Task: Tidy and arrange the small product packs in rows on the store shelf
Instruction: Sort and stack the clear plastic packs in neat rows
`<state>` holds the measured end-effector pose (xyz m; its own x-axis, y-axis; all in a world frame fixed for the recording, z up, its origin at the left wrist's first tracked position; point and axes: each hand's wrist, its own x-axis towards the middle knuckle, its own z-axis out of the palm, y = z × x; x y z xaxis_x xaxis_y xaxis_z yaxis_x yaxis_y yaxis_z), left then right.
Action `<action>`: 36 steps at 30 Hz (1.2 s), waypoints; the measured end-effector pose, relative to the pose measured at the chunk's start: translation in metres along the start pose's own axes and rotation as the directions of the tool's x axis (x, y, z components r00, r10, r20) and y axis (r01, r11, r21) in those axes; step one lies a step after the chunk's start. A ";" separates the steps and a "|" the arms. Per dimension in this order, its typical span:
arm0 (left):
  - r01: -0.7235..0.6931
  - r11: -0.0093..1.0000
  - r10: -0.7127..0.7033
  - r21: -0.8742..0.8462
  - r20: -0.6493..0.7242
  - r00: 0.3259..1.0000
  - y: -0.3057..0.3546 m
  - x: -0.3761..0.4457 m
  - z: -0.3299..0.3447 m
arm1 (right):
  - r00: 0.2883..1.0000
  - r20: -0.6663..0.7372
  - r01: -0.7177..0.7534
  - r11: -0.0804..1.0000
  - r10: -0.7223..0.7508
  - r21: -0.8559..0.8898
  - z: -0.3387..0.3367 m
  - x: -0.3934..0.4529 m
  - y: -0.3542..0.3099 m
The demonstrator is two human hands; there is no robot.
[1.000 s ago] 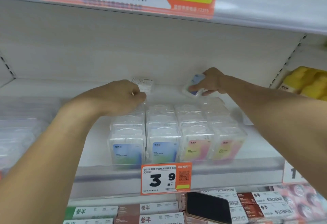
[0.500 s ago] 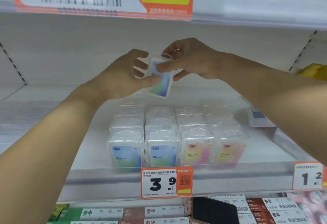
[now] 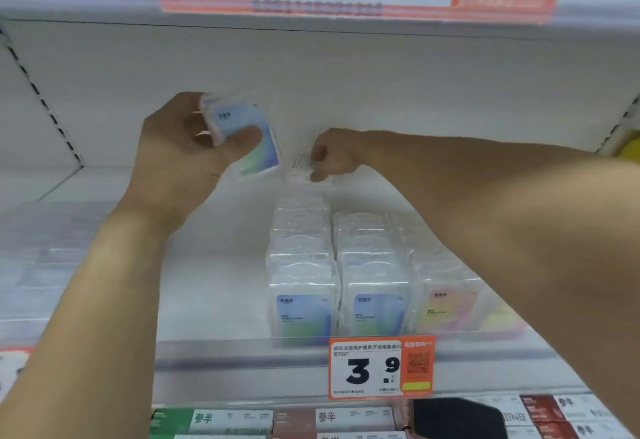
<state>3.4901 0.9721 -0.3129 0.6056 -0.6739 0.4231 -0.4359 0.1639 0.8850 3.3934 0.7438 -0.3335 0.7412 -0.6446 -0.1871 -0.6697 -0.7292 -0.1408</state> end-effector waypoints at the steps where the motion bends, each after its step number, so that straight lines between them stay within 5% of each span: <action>1: 0.007 1.000 -0.007 -0.016 0.001 1.000 0.000 -0.001 -0.001 | 1.000 0.007 0.003 0.998 -0.002 -0.066 0.003 0.003 -0.003; 5: 0.024 0.998 -0.024 -0.058 -0.011 1.000 -0.002 -0.005 0.001 | 1.000 0.026 0.008 0.991 -0.004 -0.132 0.003 -0.001 -0.006; 11: -0.009 0.999 0.007 -0.037 -0.038 0.999 0.007 -0.002 0.010 | 0.998 0.041 -0.066 0.852 0.053 0.519 -0.028 -0.046 0.001; 17: -0.128 0.986 0.135 0.102 -0.069 0.988 0.029 -0.001 0.029 | 0.989 -0.053 0.000 0.357 0.139 0.934 -0.050 -0.109 0.003; 20: -0.202 0.967 0.215 0.156 -0.075 0.974 0.035 0.001 0.034 | 0.981 -0.103 0.082 0.130 0.166 0.988 -0.053 -0.129 -0.001; 24: -0.289 0.948 0.296 0.136 -0.033 0.955 0.041 -0.001 0.041 | 0.995 -0.098 0.098 -0.080 -0.002 0.992 -0.055 -0.147 -0.004; 27: -0.268 0.959 0.267 0.090 0.019 0.963 0.040 -0.002 0.045 | 0.994 -0.111 0.111 -0.020 -0.005 0.994 -0.057 -0.150 0.012; 31: -0.276 0.948 0.267 0.158 0.080 0.960 0.041 -0.008 0.057 | 0.992 -0.109 0.087 0.310 0.057 0.947 -0.056 -0.154 0.035; 36: -0.386 0.863 0.287 0.325 0.313 0.905 0.031 -0.013 0.072 | 0.966 -0.192 0.068 0.545 0.174 0.836 -0.050 -0.154 0.043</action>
<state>3.4206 0.9336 -0.3045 0.2148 -0.7884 0.5764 -0.8264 0.1678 0.5375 3.2528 0.7998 -0.2627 0.6084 -0.7934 -0.0189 -0.3529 -0.2491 -0.9019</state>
